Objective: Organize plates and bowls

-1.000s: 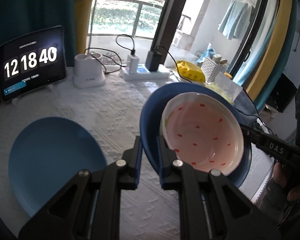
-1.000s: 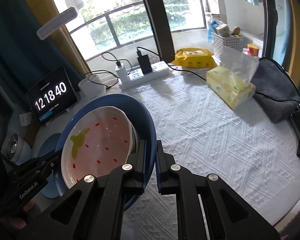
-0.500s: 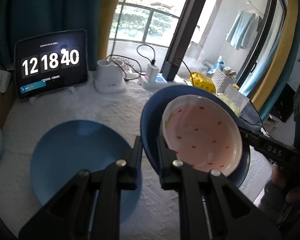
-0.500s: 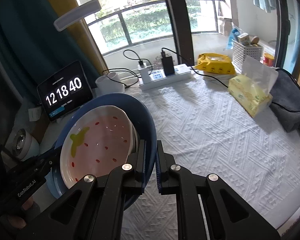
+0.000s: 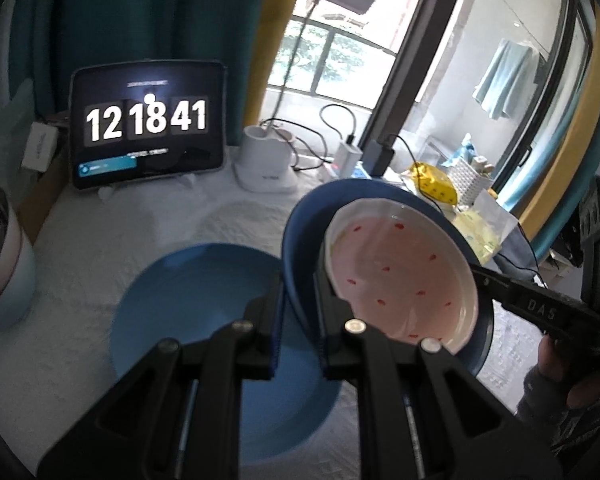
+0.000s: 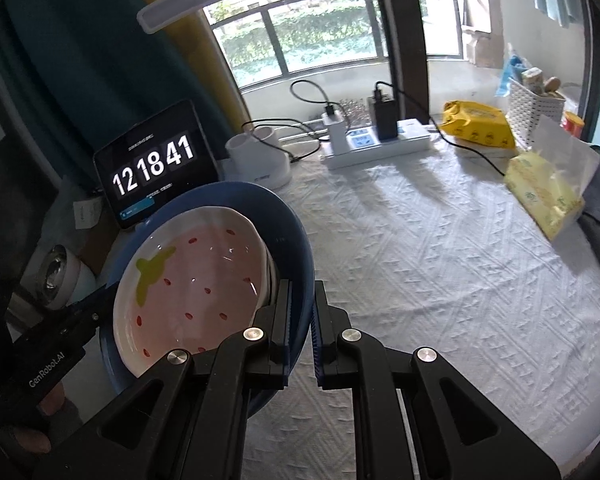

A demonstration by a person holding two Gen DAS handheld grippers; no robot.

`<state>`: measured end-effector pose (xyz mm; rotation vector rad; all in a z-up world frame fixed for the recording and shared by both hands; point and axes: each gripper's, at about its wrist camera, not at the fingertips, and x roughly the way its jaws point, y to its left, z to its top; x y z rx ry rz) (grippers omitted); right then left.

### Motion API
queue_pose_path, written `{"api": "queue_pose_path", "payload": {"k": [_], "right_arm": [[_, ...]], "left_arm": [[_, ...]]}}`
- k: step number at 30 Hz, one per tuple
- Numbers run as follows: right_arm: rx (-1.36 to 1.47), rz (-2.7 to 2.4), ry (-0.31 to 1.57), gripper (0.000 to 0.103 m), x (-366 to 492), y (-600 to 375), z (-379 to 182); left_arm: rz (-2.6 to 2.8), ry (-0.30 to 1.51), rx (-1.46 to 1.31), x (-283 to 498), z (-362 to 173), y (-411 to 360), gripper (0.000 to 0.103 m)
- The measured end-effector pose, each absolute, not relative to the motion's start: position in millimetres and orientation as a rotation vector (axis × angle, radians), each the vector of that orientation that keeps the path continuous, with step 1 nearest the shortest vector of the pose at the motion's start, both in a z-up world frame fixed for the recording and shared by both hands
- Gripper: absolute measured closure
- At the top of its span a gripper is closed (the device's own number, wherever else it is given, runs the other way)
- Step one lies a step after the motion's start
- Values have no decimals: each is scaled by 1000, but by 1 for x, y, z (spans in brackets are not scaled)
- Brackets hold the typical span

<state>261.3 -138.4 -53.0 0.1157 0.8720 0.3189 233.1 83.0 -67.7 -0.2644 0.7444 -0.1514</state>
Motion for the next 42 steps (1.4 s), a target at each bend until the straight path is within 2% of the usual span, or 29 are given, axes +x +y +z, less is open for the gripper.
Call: {"api": "queue_pose_path", "payload": {"k": [23,42], "right_arm": [[52,420,962,91,271,-56,-84],[3,413,982,90,267,-39,-93]], "left_arm": [[-23,771,-319,216,-93,154,91],[-26,771,-299,212,-101,162,90]]}}
